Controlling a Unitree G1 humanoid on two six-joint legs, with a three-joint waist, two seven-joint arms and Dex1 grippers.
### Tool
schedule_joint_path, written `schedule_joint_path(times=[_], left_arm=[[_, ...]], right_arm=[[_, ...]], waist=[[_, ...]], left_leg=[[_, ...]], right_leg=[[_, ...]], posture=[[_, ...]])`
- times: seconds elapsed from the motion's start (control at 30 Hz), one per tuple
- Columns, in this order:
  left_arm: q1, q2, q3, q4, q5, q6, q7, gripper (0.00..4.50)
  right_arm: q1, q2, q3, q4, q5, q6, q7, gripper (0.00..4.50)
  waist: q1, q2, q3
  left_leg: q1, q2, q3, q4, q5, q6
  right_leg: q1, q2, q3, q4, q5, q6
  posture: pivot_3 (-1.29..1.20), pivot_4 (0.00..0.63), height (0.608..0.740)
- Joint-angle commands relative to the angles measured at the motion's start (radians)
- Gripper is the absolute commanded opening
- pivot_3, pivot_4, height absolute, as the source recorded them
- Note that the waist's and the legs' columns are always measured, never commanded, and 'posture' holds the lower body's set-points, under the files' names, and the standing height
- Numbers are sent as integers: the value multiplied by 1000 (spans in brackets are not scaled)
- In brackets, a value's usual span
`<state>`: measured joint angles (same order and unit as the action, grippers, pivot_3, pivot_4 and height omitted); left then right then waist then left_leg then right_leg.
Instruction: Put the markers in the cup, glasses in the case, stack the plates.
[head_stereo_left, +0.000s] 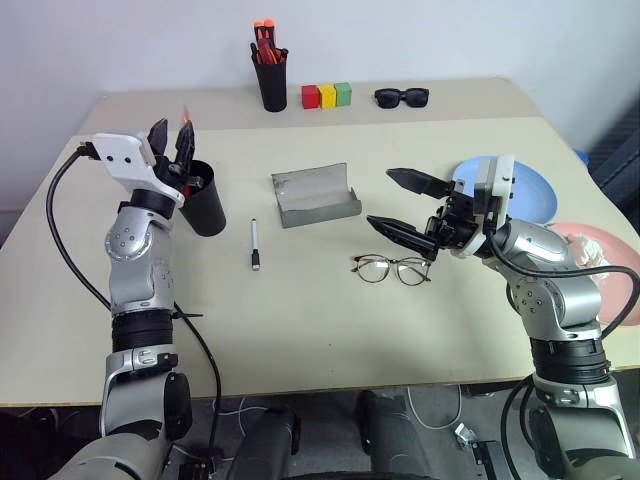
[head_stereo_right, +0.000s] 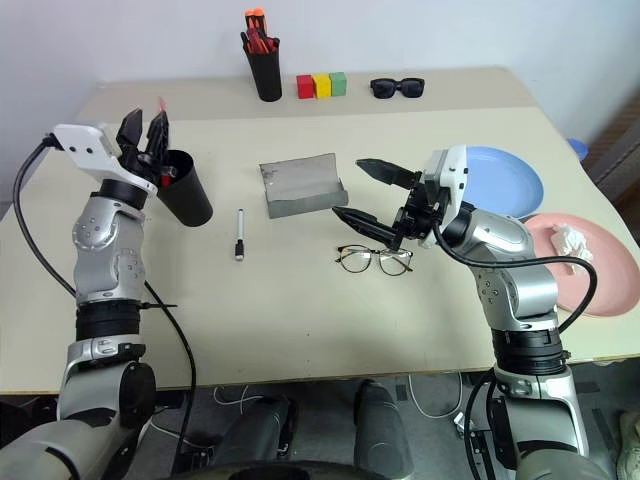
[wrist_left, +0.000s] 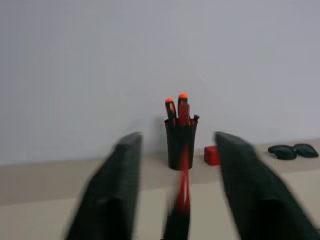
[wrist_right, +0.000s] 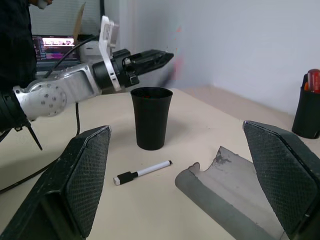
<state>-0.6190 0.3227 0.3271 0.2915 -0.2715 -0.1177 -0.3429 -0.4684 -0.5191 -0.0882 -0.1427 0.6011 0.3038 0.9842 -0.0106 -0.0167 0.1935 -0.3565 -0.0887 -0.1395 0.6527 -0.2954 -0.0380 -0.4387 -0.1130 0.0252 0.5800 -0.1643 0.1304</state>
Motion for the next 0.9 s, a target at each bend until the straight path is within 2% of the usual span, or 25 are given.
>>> schedule_joint_path(times=[0.03,0.07,0.17,0.33,0.43,0.6,0.8,0.9], left_arm=[[7,14,9,-31,-15,-32,0,4051],[13,15,5,-54,-21,-6,1,4459],[34,14,-14,-161,-57,112,7,4459],[102,33,-106,-518,-112,488,85,4459],[124,43,-157,-651,-117,723,165,4459],[113,-1,-218,-756,-110,995,282,4459],[132,-54,-225,-810,-155,1230,315,4459],[140,-74,-232,-821,-94,1357,402,4459]], right_arm=[[-17,1,-12,-24,2,-25,2,4353],[-20,1,-10,-22,0,-28,3,4353],[-23,2,-11,-19,-1,-29,4,4353],[-21,4,-11,-10,-2,-32,8,4353],[-22,7,-11,-3,-1,-34,10,4353],[-33,12,-5,23,-7,-49,17,4353],[-30,11,-7,29,-10,-54,24,4353],[-24,10,-6,27,-14,-58,25,4353]], waist=[[0,0,0],[0,0,0],[-1,0,0],[0,0,0],[-1,0,0],[-2,0,0],[-2,0,0],[-1,0,0]], left_leg=[[0,0,0,0,0,0],[0,0,0,0,0,0],[0,0,0,0,0,0],[0,0,0,0,0,1],[0,0,0,0,0,1],[1,0,0,0,0,1],[1,0,0,0,0,1],[1,0,0,0,0,1]], right_leg=[[0,0,0,0,0,0],[0,0,0,0,0,0],[0,0,0,0,0,0],[0,0,0,0,0,0],[0,0,0,1,0,0],[0,0,0,2,0,0],[0,0,0,2,0,0],[0,0,0,1,0,0]], posture=[[0,150,740],[0,150,740],[0,150,740],[0,150,740],[0,150,740],[0,150,740],[0,150,740],[0,150,740]])
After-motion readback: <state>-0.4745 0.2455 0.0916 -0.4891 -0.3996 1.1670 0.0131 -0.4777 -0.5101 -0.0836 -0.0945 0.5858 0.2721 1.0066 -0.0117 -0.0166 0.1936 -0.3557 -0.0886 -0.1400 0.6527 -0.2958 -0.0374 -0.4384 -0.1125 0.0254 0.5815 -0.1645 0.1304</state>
